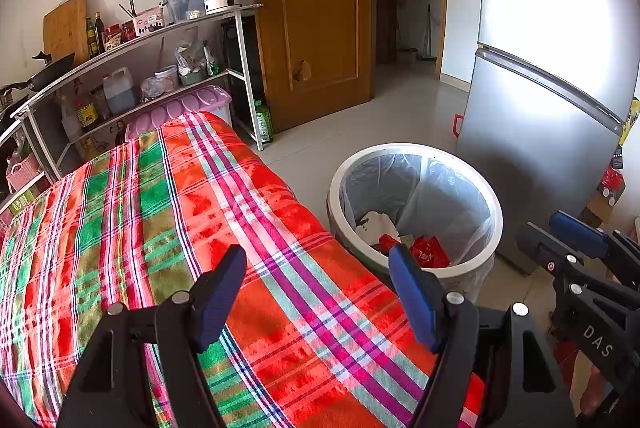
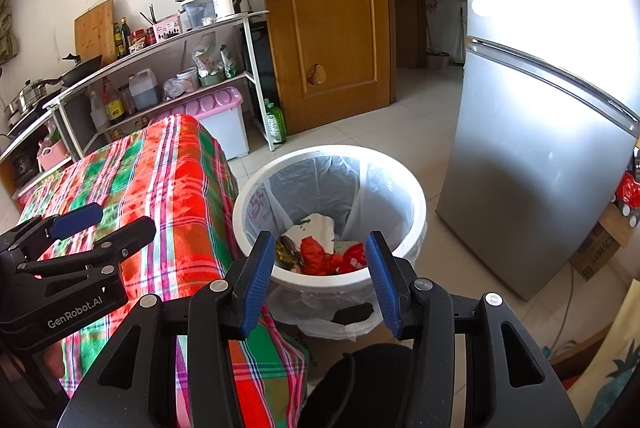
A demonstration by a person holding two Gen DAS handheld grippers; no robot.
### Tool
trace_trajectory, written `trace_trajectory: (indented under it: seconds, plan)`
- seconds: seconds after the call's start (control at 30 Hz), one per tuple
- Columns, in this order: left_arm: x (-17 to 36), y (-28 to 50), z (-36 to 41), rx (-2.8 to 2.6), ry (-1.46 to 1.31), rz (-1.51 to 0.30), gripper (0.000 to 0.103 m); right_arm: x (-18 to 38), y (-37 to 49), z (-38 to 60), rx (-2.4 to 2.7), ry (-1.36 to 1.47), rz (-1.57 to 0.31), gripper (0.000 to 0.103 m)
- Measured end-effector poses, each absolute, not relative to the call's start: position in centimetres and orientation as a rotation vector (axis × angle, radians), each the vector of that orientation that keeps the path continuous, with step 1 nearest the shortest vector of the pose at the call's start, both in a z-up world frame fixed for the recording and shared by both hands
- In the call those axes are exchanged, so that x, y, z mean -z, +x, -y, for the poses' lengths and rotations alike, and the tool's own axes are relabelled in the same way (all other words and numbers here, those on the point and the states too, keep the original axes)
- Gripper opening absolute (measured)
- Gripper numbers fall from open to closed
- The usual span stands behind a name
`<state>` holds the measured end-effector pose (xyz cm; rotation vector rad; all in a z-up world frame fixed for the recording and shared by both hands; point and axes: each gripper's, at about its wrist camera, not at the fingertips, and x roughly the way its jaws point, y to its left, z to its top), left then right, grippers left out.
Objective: Collect trash
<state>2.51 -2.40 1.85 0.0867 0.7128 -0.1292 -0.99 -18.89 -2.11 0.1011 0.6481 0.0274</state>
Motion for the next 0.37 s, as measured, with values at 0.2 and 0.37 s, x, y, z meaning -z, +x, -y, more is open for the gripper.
trace_trajectory:
  seconds: [0.2, 0.37]
  plan:
    - [-1.76, 2.54, 2.33, 0.127, 0.086, -0.715, 0.075, 2.11, -0.99, 18.89, -0.028, 0.100, -0.648, 0.048]
    - [-1.72, 2.55, 2.26, 0.127, 0.085, -0.715, 0.075, 2.25, -0.99, 18.72, -0.028, 0.099, -0.650, 0.048]
